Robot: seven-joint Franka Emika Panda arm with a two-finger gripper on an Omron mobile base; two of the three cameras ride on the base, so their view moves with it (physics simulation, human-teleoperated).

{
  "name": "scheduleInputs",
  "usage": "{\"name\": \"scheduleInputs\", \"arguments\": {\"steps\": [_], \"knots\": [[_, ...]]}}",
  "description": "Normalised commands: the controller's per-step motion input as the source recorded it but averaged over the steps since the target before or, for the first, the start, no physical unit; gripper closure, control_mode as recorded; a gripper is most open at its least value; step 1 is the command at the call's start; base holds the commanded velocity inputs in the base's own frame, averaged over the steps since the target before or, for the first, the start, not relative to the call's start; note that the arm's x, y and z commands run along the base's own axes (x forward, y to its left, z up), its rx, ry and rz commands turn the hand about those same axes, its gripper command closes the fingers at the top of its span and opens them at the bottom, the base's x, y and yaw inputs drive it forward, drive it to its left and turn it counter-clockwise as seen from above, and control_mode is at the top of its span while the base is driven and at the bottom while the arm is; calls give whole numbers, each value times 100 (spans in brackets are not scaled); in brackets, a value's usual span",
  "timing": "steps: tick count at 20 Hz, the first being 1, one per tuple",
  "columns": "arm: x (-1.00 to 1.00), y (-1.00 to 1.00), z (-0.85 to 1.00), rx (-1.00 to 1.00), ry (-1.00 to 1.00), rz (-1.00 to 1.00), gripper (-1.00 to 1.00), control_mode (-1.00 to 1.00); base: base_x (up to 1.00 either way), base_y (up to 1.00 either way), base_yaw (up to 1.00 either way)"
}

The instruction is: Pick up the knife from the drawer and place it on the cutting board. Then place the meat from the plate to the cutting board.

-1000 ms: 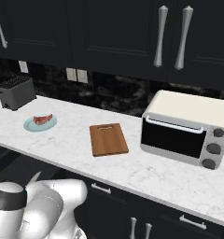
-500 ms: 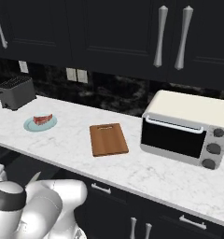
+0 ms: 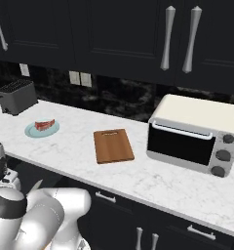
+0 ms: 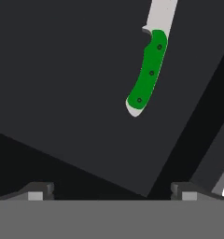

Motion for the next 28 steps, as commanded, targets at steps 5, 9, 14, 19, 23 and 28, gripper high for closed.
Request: {"name": "scheduleInputs", "arguments": {"steps": [5, 9, 14, 19, 23, 28], "knots": [[2, -10, -26, 0, -4, 6, -100, -100, 0, 0, 0], [0, -9, -18, 0, -9, 8, -100, -100, 0, 0, 0], [17, 0, -15, 0, -7, 2, -100, -100, 0, 0, 0], [15, -9, -7, 0, 0, -2, -100, -100, 0, 0, 0], [3, -10, -10, 0, 0, -2, -100, -100, 0, 0, 0], [2, 0, -14, 0, 0, -5, -100, -100, 0, 0, 0]]}}
